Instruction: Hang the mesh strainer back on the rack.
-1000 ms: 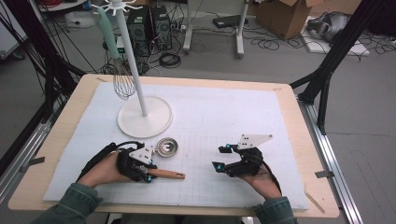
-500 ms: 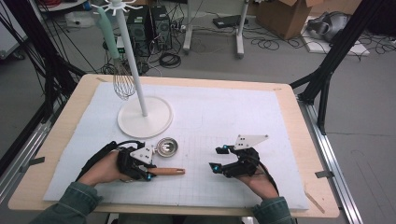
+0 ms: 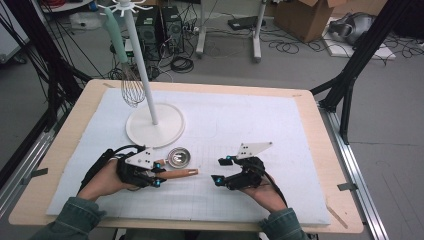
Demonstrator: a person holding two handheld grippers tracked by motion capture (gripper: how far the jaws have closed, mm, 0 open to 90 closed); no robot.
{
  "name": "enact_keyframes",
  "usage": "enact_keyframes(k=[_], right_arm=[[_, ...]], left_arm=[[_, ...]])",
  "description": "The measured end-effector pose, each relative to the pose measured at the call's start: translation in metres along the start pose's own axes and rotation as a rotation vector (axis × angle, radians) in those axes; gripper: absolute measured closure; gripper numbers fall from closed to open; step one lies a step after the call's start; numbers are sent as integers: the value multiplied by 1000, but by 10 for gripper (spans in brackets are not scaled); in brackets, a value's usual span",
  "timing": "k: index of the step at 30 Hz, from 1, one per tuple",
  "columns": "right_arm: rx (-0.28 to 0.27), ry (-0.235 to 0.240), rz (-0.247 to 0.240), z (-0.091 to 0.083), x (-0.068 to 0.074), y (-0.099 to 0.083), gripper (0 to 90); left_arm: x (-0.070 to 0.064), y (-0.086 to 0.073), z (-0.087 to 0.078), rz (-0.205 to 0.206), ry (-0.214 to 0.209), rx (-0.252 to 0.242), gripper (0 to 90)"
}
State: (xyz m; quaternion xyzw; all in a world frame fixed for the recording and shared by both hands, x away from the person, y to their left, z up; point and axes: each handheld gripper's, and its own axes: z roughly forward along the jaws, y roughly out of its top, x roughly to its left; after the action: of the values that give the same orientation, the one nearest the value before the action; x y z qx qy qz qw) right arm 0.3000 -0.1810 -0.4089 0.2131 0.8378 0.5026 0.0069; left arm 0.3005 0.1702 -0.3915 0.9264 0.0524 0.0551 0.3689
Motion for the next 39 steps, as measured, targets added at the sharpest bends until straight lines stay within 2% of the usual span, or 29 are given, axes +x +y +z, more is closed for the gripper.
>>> enact_keyframes(k=[9, 14, 20, 23, 27, 32, 39], right_arm=[[-7, 24, 6, 16, 7, 14, 321], [-15, 47, 14, 23, 10, 21, 329], [-27, 91, 44, 33, 13, 30, 390], [-32, 113, 42, 38, 14, 33, 421], [-49, 139, 56, 42, 16, 37, 453], [-90, 159, 80, 44, 19, 45, 463], [-123, 142, 110, 45, 19, 51, 514]], left_arm=[[-3, 7, -10, -15, 41, -94, 684], [-3, 9, -11, -28, 39, -129, 684], [-3, 11, -11, -37, 27, -170, 684], [-2, 13, -12, -46, 25, -196, 684], [-2, 14, -11, -51, 29, -212, 684], [-3, 15, -7, -58, 39, -207, 684], [-4, 18, -5, -67, 65, -215, 684]])
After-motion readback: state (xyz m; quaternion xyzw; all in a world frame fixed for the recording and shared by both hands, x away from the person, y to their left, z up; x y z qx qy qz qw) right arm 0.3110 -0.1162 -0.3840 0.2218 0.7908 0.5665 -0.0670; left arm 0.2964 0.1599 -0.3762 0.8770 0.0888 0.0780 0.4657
